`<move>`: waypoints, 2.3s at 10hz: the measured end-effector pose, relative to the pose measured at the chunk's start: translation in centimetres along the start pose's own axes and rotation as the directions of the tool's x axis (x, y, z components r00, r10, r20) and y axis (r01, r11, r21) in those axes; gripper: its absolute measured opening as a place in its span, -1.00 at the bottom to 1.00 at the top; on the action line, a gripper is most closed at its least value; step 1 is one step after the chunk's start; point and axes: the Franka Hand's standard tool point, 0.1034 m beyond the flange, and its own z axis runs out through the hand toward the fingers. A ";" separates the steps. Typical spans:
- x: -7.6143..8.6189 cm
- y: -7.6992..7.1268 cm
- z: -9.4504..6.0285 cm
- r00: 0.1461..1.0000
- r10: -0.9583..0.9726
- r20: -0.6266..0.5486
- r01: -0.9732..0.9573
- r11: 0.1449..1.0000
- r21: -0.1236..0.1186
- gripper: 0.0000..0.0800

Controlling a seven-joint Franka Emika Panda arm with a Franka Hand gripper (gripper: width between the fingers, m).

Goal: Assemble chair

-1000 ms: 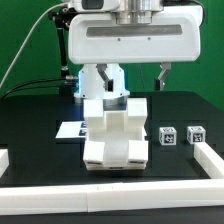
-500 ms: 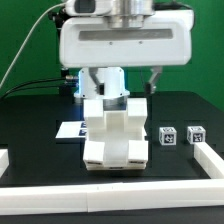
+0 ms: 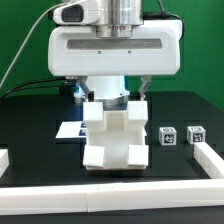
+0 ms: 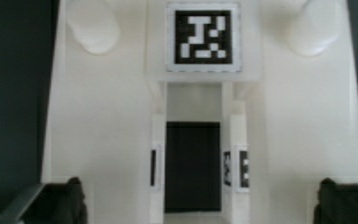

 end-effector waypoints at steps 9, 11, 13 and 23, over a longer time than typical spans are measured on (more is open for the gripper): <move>1.5 -0.2 1.8 1.000 -0.006 -0.020 0.005 1.000 -0.020 0.62; 1.5 -0.4 1.2 1.000 -0.007 -0.001 0.007 1.000 -0.014 0.62; 1.2 -0.8 -0.8 1.000 -0.007 0.022 0.007 1.000 0.003 0.62; -2.4 -9.0 -3.7 0.999 0.017 0.031 -0.019 0.999 0.037 0.62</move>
Offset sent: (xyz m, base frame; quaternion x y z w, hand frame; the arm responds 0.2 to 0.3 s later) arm 0.0111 0.0020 -0.0179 -0.0038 0.0232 0.0078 0.9997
